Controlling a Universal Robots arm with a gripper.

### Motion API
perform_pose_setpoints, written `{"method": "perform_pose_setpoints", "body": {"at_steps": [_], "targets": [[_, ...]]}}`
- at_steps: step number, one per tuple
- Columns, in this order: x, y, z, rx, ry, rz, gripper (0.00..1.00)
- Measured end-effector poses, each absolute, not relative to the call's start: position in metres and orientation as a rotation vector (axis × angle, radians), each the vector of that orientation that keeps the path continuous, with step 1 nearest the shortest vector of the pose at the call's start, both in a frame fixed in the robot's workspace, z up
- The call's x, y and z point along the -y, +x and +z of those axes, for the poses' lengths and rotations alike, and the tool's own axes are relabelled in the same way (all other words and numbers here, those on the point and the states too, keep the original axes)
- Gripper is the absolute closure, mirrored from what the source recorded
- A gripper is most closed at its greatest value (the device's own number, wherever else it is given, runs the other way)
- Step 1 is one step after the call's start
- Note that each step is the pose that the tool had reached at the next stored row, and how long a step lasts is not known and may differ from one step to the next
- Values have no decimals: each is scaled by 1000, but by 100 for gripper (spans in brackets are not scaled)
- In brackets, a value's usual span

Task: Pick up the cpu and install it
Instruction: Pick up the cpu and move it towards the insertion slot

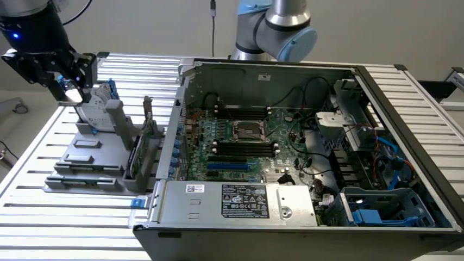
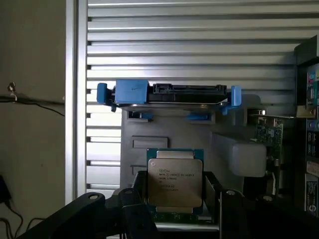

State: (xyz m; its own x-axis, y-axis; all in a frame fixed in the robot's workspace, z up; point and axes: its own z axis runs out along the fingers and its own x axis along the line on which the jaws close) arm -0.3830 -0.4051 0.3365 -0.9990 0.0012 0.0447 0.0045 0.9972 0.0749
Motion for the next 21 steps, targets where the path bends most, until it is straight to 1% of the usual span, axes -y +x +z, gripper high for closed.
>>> {"method": "perform_pose_setpoints", "body": {"at_steps": [8, 21], "targets": [[403, -354, 355, 3090, -5, -116, 45], [402, -295, 363, 3083, -5, -117, 45]]}}
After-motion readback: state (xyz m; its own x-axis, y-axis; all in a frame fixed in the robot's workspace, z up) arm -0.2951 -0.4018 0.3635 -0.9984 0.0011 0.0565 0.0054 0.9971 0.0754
